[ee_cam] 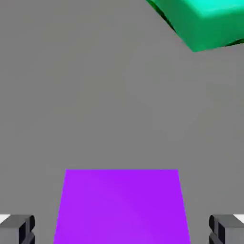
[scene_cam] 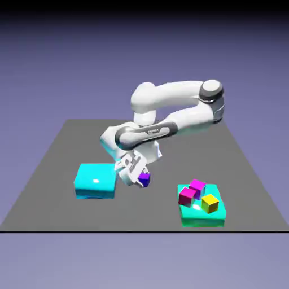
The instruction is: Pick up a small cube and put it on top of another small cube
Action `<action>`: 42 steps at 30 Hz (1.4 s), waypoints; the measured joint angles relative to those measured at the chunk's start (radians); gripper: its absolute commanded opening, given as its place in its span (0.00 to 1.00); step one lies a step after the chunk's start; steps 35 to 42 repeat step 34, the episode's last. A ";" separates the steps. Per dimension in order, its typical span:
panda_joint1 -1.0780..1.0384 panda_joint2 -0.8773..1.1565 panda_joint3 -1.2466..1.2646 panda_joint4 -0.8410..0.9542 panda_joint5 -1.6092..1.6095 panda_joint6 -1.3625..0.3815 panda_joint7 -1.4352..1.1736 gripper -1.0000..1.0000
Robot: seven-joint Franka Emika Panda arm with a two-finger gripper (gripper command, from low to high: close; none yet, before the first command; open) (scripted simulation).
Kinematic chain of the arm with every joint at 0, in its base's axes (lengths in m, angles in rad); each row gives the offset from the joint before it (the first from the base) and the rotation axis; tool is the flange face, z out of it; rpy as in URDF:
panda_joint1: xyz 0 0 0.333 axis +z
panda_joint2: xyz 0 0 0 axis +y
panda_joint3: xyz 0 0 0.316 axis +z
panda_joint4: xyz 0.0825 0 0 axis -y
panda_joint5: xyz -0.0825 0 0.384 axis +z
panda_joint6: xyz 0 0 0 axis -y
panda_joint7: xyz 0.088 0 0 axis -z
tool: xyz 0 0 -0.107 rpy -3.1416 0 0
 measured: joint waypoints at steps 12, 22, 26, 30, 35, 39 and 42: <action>0.062 -0.187 -0.328 0.111 -0.138 -0.175 0.236 0.00; 0.234 -0.287 -0.527 0.326 -0.024 -0.186 0.671 0.00; 0.280 -0.314 -0.581 0.384 0.007 -0.189 0.789 0.00; 0.366 -0.327 -0.436 0.398 0.147 -0.078 0.834 0.00; 0.360 -0.326 -0.445 0.397 0.139 -0.084 0.832 1.00; 0.360 -0.326 -0.445 0.397 0.139 -0.084 0.832 1.00; 0.360 -0.326 -0.445 0.397 0.139 -0.084 0.832 1.00</action>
